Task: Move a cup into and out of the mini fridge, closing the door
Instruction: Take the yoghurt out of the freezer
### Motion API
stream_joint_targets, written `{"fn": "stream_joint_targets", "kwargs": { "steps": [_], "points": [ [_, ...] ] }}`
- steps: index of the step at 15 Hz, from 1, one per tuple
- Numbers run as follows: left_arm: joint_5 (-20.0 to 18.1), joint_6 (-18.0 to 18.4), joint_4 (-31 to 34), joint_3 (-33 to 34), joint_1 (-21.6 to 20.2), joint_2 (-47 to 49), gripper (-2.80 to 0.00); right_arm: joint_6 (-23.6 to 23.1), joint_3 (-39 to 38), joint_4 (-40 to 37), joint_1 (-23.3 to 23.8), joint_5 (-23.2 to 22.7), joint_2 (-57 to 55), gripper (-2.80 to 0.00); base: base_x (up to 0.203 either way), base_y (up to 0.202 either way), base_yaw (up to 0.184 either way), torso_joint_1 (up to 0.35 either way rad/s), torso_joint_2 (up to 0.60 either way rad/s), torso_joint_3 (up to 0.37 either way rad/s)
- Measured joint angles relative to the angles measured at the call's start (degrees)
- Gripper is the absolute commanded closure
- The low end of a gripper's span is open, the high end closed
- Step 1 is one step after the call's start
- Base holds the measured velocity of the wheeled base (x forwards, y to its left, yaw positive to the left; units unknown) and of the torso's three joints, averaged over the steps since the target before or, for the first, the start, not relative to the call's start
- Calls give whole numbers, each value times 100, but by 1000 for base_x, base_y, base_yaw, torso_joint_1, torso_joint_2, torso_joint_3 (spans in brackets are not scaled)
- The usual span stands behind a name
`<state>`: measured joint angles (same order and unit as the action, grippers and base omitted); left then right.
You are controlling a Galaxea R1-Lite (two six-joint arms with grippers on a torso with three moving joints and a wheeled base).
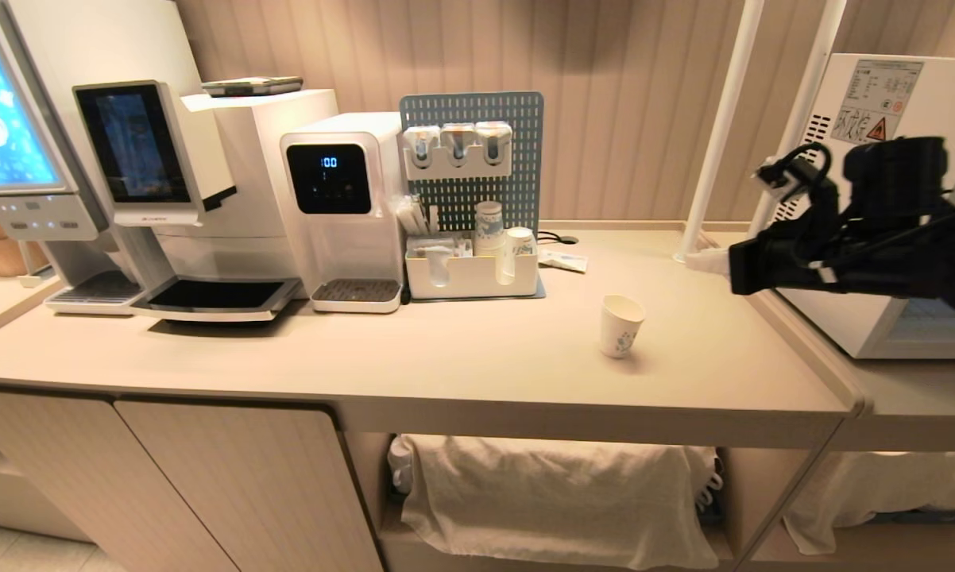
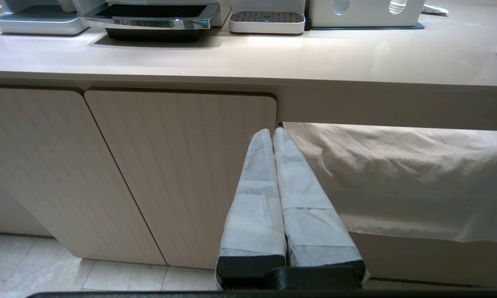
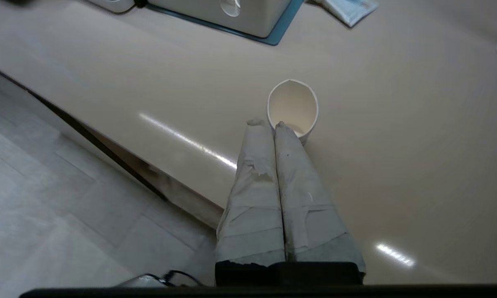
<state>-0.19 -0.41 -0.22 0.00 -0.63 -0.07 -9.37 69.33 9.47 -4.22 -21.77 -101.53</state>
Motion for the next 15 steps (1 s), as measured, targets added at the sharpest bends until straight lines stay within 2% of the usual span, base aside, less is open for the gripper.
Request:
{"fn": "stream_joint_targets", "kwargs": {
  "steps": [2,5,7,11,15],
  "points": [
    [0,0,0,0,0,0,0,-72,-112,-991,74,114,946,0,0,0,0,0,0,0],
    [2,1,3,0,0,0,0,-92,-354,-2395,184,785,2370,0,0,0,0,0,0,0],
    [2,0,1,0,0,0,0,-75,-988,-2917,211,1188,3458,0,0,0,0,0,0,0],
    [0,0,3,0,0,0,0,-45,-3178,-3057,163,1450,5750,0,0,0,0,0,0,0],
    [0,0,0,0,0,0,0,44,-5297,-2562,183,1541,7780,0,0,0,0,0,0,0]
  ]
}}
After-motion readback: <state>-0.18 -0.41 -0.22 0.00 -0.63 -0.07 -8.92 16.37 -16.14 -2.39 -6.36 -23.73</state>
